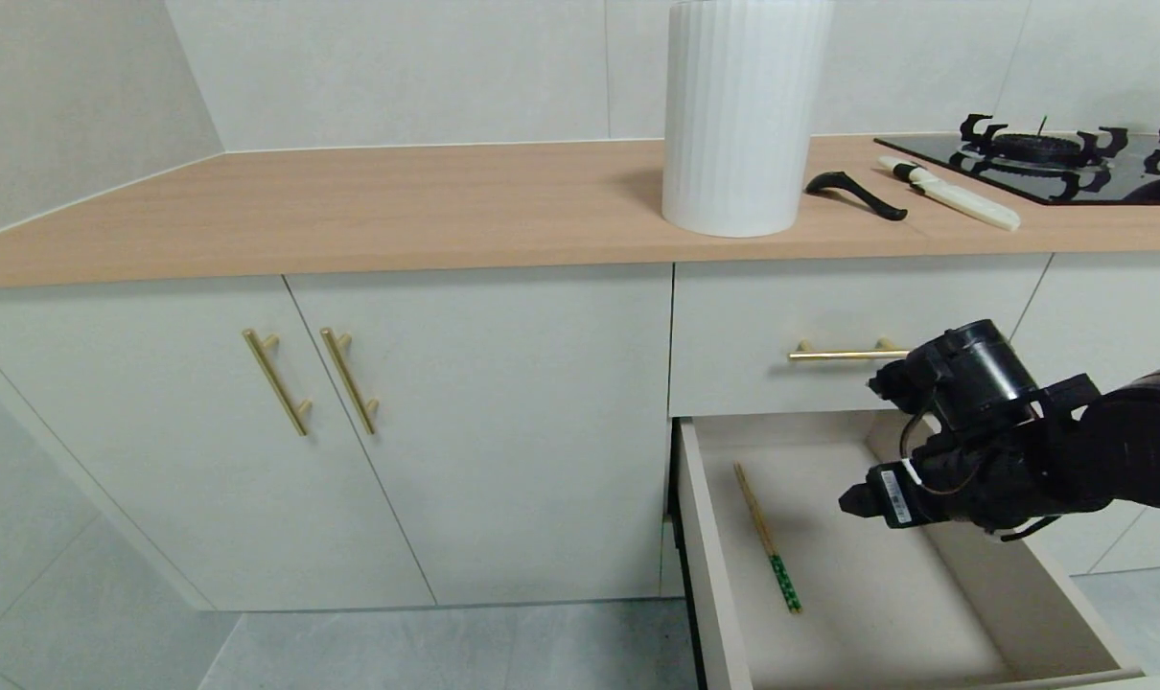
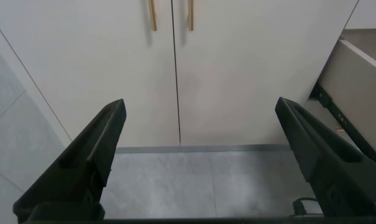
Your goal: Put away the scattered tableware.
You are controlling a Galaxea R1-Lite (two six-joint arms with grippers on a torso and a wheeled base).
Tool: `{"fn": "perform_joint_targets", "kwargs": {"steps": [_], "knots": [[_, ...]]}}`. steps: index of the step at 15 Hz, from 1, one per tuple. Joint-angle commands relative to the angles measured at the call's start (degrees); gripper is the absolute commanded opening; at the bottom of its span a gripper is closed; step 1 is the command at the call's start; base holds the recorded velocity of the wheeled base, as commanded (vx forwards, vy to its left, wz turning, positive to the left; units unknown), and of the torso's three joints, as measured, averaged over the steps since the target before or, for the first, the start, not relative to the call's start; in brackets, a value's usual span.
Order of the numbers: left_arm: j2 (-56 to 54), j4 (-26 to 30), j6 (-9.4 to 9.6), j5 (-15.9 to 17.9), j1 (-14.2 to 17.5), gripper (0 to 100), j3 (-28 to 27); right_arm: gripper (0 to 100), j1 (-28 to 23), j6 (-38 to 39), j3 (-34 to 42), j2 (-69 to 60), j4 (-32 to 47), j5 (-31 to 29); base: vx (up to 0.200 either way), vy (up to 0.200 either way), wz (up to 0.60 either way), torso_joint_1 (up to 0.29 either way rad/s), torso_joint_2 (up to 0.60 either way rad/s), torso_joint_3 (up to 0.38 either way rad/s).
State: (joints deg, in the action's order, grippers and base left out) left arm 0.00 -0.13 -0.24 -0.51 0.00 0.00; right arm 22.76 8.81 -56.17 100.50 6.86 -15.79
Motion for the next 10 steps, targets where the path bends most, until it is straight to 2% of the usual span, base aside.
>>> {"fn": "perform_joint_targets", "kwargs": {"steps": [1, 4, 10], "knots": [[0.0, 0.0, -0.02, 0.0, 0.0, 100, 0.0, 100, -0.2, 0.0, 0.3, -3.2, -1.2, -0.2, 0.000, 0.000, 0.00, 0.066, -0.28, -0.207], [0.0, 0.0, -0.02, 0.0, 0.0, 100, 0.0, 100, -1.0, 0.0, 0.5, -3.9, -2.2, -0.3, 0.000, 0.000, 0.00, 0.084, -0.25, -0.276], [0.0, 0.0, -0.02, 0.0, 0.0, 100, 0.0, 100, -2.8, -0.1, 0.5, -3.8, -4.6, -0.3, 0.000, 0.000, 0.00, 0.172, -0.52, -0.297]]}}
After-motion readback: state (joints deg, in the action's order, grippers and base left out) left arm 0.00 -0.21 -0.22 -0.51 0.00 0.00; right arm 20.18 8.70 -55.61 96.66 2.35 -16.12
